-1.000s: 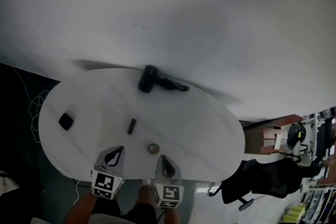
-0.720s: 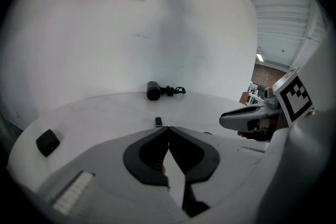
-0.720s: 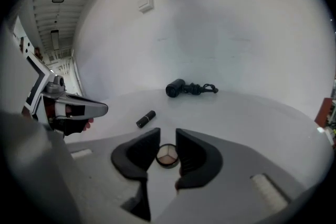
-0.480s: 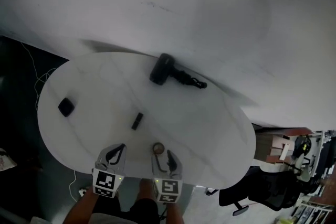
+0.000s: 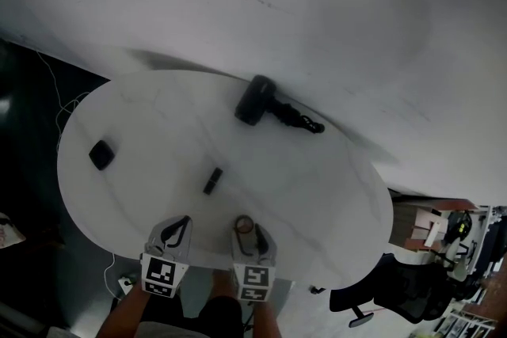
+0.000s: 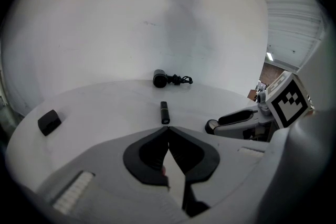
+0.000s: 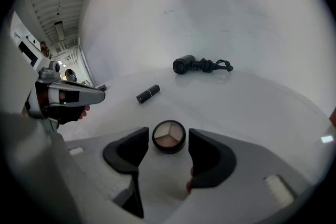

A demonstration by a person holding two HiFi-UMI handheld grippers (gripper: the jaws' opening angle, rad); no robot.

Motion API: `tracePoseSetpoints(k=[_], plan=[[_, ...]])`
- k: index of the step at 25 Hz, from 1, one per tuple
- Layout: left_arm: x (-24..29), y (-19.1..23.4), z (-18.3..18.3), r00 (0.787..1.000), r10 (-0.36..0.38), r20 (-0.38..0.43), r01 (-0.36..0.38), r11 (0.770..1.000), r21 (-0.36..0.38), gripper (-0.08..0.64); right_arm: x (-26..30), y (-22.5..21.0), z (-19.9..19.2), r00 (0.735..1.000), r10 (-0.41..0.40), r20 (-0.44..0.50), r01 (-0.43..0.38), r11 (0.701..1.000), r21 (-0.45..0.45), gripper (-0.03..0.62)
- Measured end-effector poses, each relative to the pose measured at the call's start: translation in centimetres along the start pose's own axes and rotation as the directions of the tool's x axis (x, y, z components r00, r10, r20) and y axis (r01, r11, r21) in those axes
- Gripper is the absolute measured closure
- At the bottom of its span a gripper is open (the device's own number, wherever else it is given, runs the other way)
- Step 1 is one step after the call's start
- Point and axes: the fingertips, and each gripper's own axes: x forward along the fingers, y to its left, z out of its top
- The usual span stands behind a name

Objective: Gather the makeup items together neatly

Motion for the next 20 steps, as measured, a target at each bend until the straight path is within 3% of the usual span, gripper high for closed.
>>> tracePoseSetpoints(k=[9, 20], plan=[[0.4, 0.0, -0.2, 1.000, 0.005, -0.009, -0.005, 1.000, -0.003, 0.549, 0.5, 0.2, -0.2, 0.999, 0.021, -0.032, -0.022, 0.999, -0.043, 0.380], [0.5, -1.0, 1.4, 1.000, -0.014, 0.014, 0.014, 1.000, 0.025, 0.549, -0.6, -0.6, 0.8, 1.000, 0.017, 0.000, -0.017, 1.000, -0.016, 0.382]])
